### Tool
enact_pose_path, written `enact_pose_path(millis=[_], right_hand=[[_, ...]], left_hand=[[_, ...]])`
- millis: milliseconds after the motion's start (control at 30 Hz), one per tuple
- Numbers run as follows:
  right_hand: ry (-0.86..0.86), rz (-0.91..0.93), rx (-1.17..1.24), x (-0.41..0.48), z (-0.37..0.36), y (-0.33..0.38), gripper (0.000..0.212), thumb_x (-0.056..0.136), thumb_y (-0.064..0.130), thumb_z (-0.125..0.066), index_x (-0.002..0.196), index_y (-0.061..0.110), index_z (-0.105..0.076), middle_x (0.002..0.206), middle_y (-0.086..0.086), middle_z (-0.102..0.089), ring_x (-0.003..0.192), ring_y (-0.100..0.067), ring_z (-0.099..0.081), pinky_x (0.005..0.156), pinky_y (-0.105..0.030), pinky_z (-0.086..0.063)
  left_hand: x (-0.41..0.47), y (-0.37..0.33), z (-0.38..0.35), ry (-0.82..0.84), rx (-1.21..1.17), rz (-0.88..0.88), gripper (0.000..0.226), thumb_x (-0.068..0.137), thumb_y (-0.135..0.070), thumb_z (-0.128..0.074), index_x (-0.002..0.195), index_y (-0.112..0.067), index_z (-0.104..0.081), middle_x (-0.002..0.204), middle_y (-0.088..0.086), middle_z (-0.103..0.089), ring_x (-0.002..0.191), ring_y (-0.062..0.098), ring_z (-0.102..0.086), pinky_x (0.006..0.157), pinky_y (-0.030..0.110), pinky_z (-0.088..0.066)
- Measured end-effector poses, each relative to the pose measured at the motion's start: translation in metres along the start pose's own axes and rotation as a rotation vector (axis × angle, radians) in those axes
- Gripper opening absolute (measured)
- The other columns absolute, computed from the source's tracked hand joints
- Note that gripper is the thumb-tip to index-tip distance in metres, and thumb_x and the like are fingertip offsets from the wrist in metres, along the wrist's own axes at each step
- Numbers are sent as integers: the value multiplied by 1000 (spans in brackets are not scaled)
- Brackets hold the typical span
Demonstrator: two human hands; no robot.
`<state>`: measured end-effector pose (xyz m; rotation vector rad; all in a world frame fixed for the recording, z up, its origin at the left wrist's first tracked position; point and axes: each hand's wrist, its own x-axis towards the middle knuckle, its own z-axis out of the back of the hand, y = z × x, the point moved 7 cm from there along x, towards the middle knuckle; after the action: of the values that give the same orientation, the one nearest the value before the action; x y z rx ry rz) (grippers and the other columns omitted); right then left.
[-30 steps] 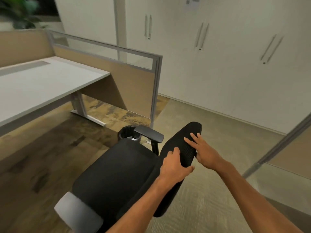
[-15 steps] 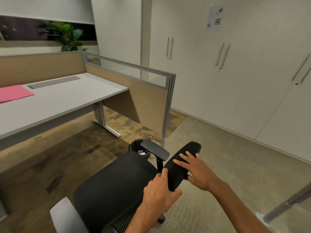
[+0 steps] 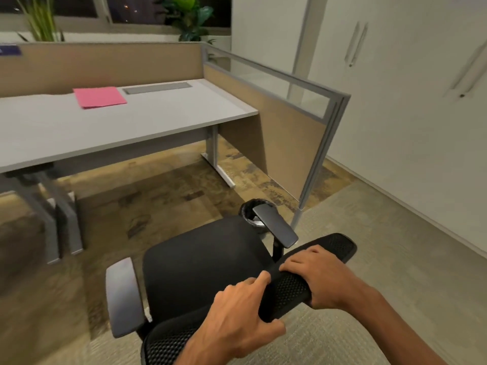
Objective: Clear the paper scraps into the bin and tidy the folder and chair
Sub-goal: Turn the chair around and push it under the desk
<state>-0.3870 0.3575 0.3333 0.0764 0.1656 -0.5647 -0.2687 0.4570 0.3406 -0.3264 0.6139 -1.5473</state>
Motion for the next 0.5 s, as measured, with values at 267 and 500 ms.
enact_pose_path(millis=[267, 500], right_hand=[[-17, 110, 13, 11, 4, -14, 57, 71, 54, -50, 126, 37, -46, 123, 18, -57, 117, -7, -51, 106, -29, -34], [-46, 153, -12, 11, 1, -22, 58, 72, 59, -48, 125, 37, -47, 124, 19, -57, 116, -7, -53, 104, -30, -38]], left_hand=[[8, -5, 1, -73, -36, 64, 52, 66, -63, -54, 110, -42, -37, 97, -16, -56, 85, 12, -58, 80, 41, -53], [11, -11, -3, -110, -7, 93, 50, 67, -60, -56, 109, -38, -40, 96, -11, -58, 84, 16, -57, 75, 42, -54]])
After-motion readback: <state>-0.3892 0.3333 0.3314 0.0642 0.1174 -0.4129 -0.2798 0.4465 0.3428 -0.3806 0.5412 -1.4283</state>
